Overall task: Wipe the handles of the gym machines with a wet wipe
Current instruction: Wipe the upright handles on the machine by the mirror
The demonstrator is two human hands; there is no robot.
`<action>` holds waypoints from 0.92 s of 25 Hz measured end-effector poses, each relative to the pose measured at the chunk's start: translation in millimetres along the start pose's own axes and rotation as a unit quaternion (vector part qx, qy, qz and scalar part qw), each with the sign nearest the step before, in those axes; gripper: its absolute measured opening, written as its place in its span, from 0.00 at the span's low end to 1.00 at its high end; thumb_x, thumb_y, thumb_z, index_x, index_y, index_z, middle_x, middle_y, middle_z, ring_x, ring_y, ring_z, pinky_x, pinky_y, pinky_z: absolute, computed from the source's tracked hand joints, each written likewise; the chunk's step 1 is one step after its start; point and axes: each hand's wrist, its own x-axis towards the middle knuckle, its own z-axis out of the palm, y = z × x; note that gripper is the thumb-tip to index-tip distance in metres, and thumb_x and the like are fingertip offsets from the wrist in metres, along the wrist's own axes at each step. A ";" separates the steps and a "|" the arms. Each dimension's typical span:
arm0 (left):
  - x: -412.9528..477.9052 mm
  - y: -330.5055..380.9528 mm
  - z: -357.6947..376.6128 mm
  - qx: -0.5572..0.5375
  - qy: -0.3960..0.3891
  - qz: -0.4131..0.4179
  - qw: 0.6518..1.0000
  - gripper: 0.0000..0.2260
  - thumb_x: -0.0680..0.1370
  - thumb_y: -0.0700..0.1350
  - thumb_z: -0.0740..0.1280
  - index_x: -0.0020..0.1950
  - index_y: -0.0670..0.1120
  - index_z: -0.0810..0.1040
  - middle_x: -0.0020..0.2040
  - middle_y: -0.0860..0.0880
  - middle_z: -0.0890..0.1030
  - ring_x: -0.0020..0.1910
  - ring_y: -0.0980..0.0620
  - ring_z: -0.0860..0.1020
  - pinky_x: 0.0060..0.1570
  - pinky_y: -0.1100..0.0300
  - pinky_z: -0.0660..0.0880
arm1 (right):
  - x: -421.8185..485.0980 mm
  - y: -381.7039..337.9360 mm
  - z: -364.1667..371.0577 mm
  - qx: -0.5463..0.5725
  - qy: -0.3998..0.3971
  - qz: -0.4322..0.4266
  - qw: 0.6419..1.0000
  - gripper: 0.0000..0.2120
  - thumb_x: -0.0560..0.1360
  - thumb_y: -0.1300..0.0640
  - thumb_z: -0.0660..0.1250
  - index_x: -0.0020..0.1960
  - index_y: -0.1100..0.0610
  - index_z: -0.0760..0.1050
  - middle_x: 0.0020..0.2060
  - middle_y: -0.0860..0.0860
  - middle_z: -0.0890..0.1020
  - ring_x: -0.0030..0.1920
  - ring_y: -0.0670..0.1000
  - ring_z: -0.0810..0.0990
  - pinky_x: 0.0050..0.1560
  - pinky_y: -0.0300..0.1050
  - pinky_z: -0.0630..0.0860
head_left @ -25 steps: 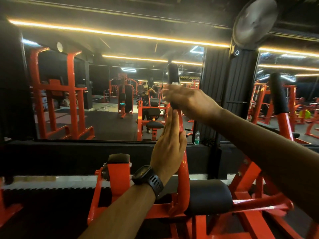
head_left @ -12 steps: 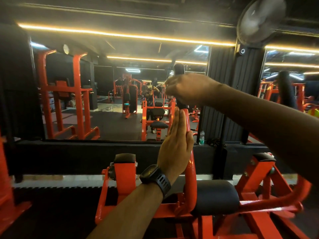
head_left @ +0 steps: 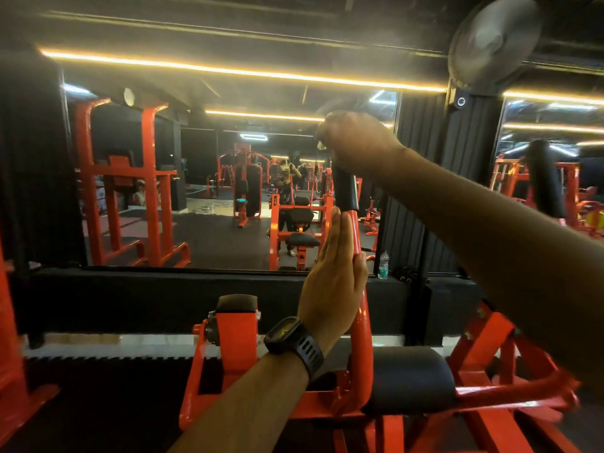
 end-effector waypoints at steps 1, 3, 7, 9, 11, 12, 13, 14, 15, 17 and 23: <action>-0.3 -0.1 0.5 0.003 -0.003 -0.002 1.000 0.29 0.82 0.60 0.44 0.77 0.59 0.30 0.78 0.61 0.35 0.79 0.56 0.48 0.71 0.52 0.70 | -1.6 -2.4 2.8 0.049 0.046 0.051 0.996 0.13 0.79 0.64 0.64 0.64 0.62 0.76 0.59 0.59 0.79 0.55 0.55 0.82 0.57 0.48 0.80; -0.8 0.6 1.4 0.004 -0.011 -0.014 1.000 0.29 0.82 0.62 0.43 0.78 0.57 0.32 0.78 0.59 0.35 0.78 0.57 0.47 0.73 0.51 0.68 | -17.0 -19.5 17.3 0.149 0.144 0.160 0.965 0.12 0.81 0.65 0.62 0.63 0.61 0.76 0.56 0.57 0.81 0.49 0.50 0.82 0.49 0.38 0.79; 0.8 -2.5 2.4 0.009 -0.010 -0.020 1.000 0.29 0.81 0.63 0.42 0.78 0.58 0.33 0.79 0.59 0.36 0.76 0.59 0.49 0.69 0.49 0.72 | -27.7 -35.5 28.2 0.322 0.214 0.280 0.879 0.10 0.83 0.62 0.60 0.59 0.59 0.78 0.41 0.48 0.80 0.38 0.45 0.80 0.36 0.33 0.76; -0.4 -5.4 3.7 0.010 -0.007 -0.009 1.000 0.28 0.81 0.65 0.40 0.77 0.59 0.31 0.78 0.60 0.34 0.79 0.56 0.49 0.72 0.48 0.69 | -23.7 -28.3 24.5 0.420 0.212 0.307 0.827 0.11 0.84 0.58 0.58 0.57 0.58 0.78 0.39 0.47 0.78 0.38 0.46 0.82 0.34 0.34 0.78; -1.6 -5.8 5.1 0.014 -0.003 -0.004 1.000 0.28 0.81 0.65 0.39 0.76 0.61 0.29 0.78 0.60 0.33 0.80 0.53 0.51 0.74 0.50 0.65 | -30.3 -23.3 23.9 0.495 0.200 0.315 0.784 0.11 0.85 0.58 0.57 0.55 0.59 0.77 0.40 0.49 0.78 0.38 0.45 0.81 0.33 0.33 0.77; -1.5 -5.1 5.1 0.017 -0.001 -0.003 1.000 0.28 0.81 0.65 0.39 0.76 0.61 0.29 0.79 0.60 0.34 0.80 0.53 0.51 0.74 0.54 0.63 | -35.6 -21.5 25.0 0.514 0.197 0.313 0.774 0.10 0.84 0.58 0.58 0.53 0.58 0.77 0.41 0.49 0.79 0.38 0.43 0.81 0.34 0.32 0.77; -1.1 -4.7 5.3 0.020 0.000 -0.003 1.000 0.28 0.81 0.65 0.39 0.77 0.59 0.31 0.79 0.58 0.35 0.80 0.54 0.50 0.74 0.59 0.60 | -39.9 -19.7 26.2 0.533 0.195 0.309 0.763 0.09 0.84 0.59 0.58 0.52 0.55 0.77 0.41 0.48 0.79 0.38 0.40 0.80 0.35 0.31 0.77; -0.5 -4.3 5.2 0.021 -0.001 -0.006 1.000 0.28 0.82 0.64 0.41 0.77 0.58 0.32 0.80 0.58 0.36 0.80 0.54 0.49 0.73 0.62 0.57 | -41.6 -18.2 27.1 0.557 0.192 0.309 0.746 0.09 0.84 0.59 0.59 0.49 0.54 0.76 0.40 0.48 0.78 0.36 0.38 0.79 0.35 0.31 0.76; 0.1 -4.7 5.4 0.022 -0.003 -0.010 1.000 0.27 0.83 0.62 0.43 0.78 0.57 0.34 0.80 0.57 0.36 0.80 0.55 0.49 0.72 0.64 0.55 | -41.9 -16.8 27.4 0.587 0.186 0.314 0.723 0.09 0.84 0.59 0.59 0.47 0.55 0.76 0.39 0.48 0.78 0.33 0.36 0.79 0.34 0.31 0.75; 0.3 -4.5 6.1 0.024 -0.005 -0.016 1.000 0.26 0.85 0.57 0.47 0.79 0.55 0.36 0.80 0.57 0.37 0.80 0.55 0.48 0.73 0.62 0.54 | -44.9 -14.4 29.6 0.643 0.165 0.325 0.674 0.10 0.84 0.59 0.58 0.48 0.61 0.76 0.39 0.51 0.78 0.34 0.38 0.80 0.36 0.35 0.76; 1.6 -1.8 3.2 0.020 -0.004 -0.017 1.000 0.28 0.85 0.55 0.49 0.78 0.54 0.36 0.78 0.60 0.34 0.81 0.54 0.49 0.76 0.47 0.63 | -52.0 -17.0 34.9 0.719 0.140 0.327 0.596 0.12 0.84 0.59 0.56 0.53 0.62 0.77 0.53 0.63 0.80 0.53 0.58 0.82 0.49 0.48 0.82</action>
